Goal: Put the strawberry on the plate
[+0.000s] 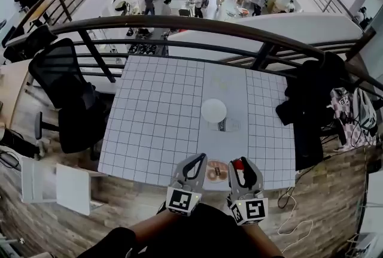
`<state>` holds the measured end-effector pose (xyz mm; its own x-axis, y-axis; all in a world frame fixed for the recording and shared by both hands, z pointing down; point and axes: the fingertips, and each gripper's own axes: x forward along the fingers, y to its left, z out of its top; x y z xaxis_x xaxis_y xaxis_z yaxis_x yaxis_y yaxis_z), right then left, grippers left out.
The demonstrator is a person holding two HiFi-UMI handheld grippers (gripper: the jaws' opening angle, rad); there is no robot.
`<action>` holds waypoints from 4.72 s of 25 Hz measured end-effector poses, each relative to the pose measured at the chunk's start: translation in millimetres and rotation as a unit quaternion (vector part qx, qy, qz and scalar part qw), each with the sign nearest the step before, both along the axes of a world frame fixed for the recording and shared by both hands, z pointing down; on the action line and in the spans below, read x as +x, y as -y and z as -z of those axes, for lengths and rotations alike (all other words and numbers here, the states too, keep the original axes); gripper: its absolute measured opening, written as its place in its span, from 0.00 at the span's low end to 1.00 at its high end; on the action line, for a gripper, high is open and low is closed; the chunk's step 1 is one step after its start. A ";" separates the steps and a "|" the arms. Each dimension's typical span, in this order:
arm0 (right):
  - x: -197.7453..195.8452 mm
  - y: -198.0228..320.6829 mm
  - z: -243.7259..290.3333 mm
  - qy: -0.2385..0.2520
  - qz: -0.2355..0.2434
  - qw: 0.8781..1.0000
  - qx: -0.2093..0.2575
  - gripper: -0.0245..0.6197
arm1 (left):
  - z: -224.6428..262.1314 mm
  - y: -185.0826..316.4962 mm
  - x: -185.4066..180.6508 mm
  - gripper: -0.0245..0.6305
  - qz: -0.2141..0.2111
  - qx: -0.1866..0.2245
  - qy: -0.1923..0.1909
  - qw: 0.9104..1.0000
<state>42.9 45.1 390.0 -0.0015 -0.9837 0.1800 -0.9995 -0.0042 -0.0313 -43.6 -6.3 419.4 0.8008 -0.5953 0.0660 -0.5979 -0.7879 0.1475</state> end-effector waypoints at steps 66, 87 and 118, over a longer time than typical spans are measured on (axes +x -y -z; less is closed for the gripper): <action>80.0 221.1 -151.2 0.052 0.137 0.978 -0.148 0.27 | -58.8 134.9 74.6 0.05 0.088 -0.035 0.071 0.993; 79.8 282.9 -253.4 -0.016 0.162 0.962 -0.218 0.27 | -85.4 160.5 62.1 0.05 0.108 -0.069 0.072 0.989; 107.7 315.9 -386.5 -0.007 0.142 0.940 -0.309 0.28 | -108.0 166.1 52.0 0.05 0.111 -0.110 0.054 0.986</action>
